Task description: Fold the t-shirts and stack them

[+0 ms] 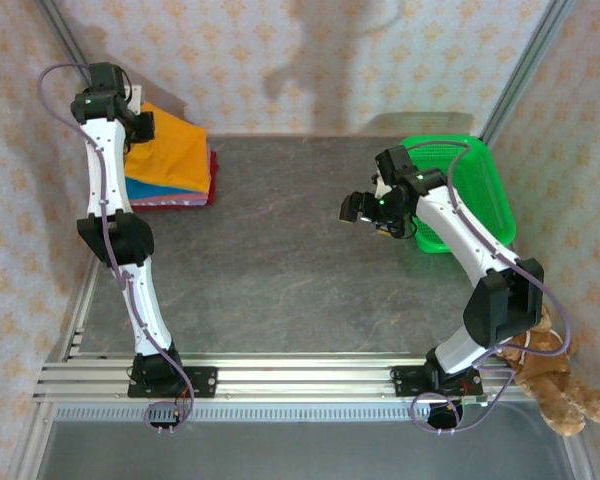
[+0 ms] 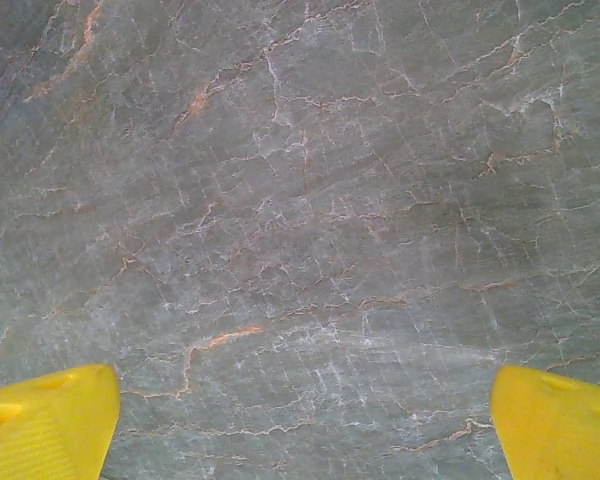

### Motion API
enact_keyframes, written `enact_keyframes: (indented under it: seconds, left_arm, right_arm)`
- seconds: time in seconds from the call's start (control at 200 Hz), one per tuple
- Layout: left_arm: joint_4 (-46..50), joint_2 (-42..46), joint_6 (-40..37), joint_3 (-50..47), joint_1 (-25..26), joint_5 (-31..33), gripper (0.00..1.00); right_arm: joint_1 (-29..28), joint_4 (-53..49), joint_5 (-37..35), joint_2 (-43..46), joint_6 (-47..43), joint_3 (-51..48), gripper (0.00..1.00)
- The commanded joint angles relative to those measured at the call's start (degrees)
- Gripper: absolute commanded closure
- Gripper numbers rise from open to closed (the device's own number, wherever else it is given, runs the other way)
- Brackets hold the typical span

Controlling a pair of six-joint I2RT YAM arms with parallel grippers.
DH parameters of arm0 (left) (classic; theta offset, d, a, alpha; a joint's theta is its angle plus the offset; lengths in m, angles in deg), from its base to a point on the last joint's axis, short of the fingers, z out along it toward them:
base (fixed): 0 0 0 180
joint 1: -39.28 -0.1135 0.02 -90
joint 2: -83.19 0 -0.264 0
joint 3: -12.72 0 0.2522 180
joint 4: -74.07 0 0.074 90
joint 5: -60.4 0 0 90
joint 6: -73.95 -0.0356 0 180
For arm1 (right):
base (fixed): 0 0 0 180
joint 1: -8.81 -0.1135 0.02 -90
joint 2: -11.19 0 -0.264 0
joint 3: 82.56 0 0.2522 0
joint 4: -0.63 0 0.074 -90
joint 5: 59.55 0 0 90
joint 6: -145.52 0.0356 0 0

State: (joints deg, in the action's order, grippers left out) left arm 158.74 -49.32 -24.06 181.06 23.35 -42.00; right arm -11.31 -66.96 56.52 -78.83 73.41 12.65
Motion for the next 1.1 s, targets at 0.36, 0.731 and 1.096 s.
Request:
enact_keyframes:
  seconds: [0.36, 0.731, 1.096]
  left_arm:
    - [-4.0, -5.4, -2.3, 0.2, -1.7, 5.2, 0.80]
    - [-10.7, -5.4, -1.8, -2.9, -1.7, 25.3, 0.40]
    - [-10.9, -0.9, 3.6, -2.9, -1.5, 39.5, 0.02]
  right_arm:
    - [-0.6, -2.6, -1.5, -0.8, -0.7, 3.0, 0.04]
    - [-0.7, -3.5, -1.3, -0.9, -0.9, 4.4, 0.04]
    - [-0.7, -4.4, -3.7, 1.2, -0.8, 5.7, 0.01]
